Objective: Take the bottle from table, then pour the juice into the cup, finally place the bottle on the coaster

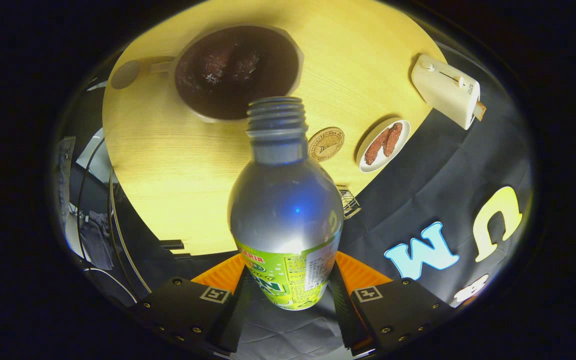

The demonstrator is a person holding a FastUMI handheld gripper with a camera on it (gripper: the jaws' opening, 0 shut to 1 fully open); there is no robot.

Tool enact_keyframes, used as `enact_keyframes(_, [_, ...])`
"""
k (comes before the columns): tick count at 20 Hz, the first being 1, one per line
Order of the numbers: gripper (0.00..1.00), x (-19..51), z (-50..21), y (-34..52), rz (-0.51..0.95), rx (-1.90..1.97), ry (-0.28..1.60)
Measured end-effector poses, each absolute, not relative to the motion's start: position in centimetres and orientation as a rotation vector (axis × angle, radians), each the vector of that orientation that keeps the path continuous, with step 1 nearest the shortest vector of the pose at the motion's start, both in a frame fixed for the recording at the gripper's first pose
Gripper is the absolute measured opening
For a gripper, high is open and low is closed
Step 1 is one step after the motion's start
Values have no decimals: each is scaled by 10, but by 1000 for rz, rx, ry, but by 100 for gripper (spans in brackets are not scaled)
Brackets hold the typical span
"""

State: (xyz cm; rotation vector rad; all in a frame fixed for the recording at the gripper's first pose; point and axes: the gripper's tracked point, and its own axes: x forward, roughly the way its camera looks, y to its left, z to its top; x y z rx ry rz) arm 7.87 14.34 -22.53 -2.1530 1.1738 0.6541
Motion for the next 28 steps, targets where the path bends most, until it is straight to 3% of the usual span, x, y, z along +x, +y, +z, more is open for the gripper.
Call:
enact_keyframes(19, [75,24,-326,115,926,-1278,1109])
enact_keyframes(28, [75,44,-344,116,863,-882,1012])
